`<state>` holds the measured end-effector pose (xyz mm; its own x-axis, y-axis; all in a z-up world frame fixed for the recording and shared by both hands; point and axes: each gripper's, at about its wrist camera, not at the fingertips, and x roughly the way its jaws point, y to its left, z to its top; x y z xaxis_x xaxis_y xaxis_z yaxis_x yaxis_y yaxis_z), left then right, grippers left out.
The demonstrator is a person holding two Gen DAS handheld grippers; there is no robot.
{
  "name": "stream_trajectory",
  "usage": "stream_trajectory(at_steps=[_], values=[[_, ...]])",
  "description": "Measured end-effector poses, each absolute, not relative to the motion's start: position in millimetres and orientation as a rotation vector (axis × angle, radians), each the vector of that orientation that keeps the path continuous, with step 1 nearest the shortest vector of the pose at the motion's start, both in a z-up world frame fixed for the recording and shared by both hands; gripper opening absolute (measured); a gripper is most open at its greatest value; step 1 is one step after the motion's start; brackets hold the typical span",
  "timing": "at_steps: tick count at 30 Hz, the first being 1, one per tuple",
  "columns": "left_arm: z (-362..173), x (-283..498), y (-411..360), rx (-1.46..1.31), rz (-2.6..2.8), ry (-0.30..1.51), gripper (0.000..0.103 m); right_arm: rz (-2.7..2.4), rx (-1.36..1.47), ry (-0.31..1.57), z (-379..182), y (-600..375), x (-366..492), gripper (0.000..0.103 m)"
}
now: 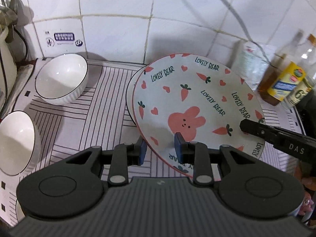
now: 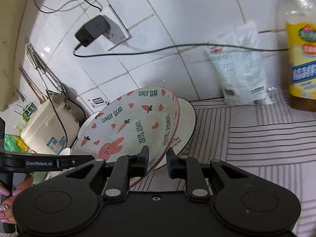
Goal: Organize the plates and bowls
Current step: 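Stand the pink bunny plate upright against the white plate's face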
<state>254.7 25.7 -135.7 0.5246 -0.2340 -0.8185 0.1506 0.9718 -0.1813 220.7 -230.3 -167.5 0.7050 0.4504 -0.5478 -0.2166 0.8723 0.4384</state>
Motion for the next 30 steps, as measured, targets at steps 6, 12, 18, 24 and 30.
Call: stream_trajectory(at_steps=[6, 12, 18, 24, 30], values=[[-158.1, 289.0, 29.7, -0.113, -0.215, 1.061, 0.027, 0.360, 0.338, 0.726, -182.2, -224.1, 249.4, 0.023], [-162.0, 305.3, 27.1, -0.123, -0.193, 1.126, 0.028, 0.333, 0.321, 0.773, -192.8, -217.8, 266.6, 0.023], [-157.8, 316.5, 26.5, -0.130, -0.166, 1.169, 0.029, 0.319, 0.292, 0.805, -191.8, -208.0, 272.9, 0.023], [-159.7, 325.1, 25.8, -0.144, -0.149, 1.197, 0.030, 0.262, 0.198, 0.844, -184.8, -190.0, 280.2, 0.025], [-165.6, 323.8, 29.9, -0.179, -0.126, 1.205, 0.030, 0.247, 0.137, 0.874, -181.5, -182.0, 287.2, 0.026]])
